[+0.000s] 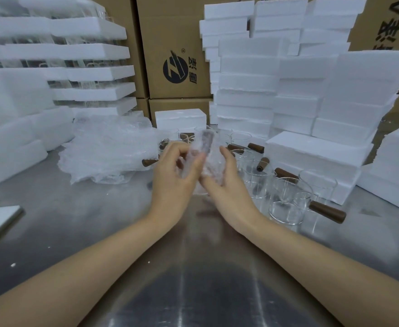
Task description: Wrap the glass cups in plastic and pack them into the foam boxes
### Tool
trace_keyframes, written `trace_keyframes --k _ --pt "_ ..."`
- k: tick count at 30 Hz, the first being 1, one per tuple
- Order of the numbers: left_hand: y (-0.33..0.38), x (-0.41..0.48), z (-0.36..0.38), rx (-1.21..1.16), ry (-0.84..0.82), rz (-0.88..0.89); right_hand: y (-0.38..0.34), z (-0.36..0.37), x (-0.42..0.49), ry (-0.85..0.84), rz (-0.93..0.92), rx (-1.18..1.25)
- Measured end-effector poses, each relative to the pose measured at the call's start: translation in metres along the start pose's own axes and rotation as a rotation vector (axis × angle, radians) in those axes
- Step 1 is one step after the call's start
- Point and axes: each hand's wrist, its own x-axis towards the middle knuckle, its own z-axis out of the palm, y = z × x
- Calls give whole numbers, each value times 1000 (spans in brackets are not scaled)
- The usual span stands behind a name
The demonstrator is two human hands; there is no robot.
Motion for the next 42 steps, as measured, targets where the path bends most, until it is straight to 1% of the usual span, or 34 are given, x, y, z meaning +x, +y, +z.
trace_keyframes --k 3,4,6,8,10,14,16,19,20,23,25,27,29,31,32,34,35,37,38,40,42 --pt "-11 10 -8 -99 173 -208 -3 3 -4 -93 -48 146" --pt "-14 13 -10 -128 202 -259 -3 3 -4 -89 -71 173" --pt "-17 16 -14 -193 193 -300 -2 3 -2 -12 -102 153" --pt "-16 16 -13 -202 129 -281 -3 2 -1 47 -102 114" --pt "-15 16 -12 -192 48 -259 -3 1 -2 67 -94 117" --pt "-16 23 -16 -102 -50 -154 -2 1 -4 96 -101 185" --pt "-15 24 -16 -59 -125 -104 -1 2 -3 93 -93 106" --pt "-11 19 -15 -23 -281 1 -1 5 -5 83 -55 0" --pt "-11 17 -15 28 -309 67 -1 5 -4 92 -54 -7" --pt "-12 17 -15 324 -308 304 -1 5 -2 108 -57 7" --pt "-12 17 -14 385 -318 348 1 6 -1 105 -57 -5" --pt "-12 15 -13 367 -359 267 0 7 -1 115 -80 -4" --pt "-13 14 -12 268 -383 86 -2 5 -1 128 -116 12" --pt "-12 15 -15 -45 -356 -152 -4 3 -1 76 -104 66" --pt "-13 17 -17 -189 -325 -215 -4 2 -1 46 -73 132" --pt "-15 20 -19 -338 -277 -225 -6 1 0 21 -19 287" --pt "-15 19 -18 -383 -263 -218 -7 1 1 22 -13 308" --pt "-16 16 -15 -440 -231 -214 -7 -1 1 -8 -20 271" --pt "-16 16 -14 -444 -217 -220 -6 -1 1 -50 -11 285" --pt "-16 17 -15 -390 -200 -219 -2 -1 0 -143 62 390" --pt "-19 21 -17 -312 -230 -245 1 1 -1 -185 120 475"
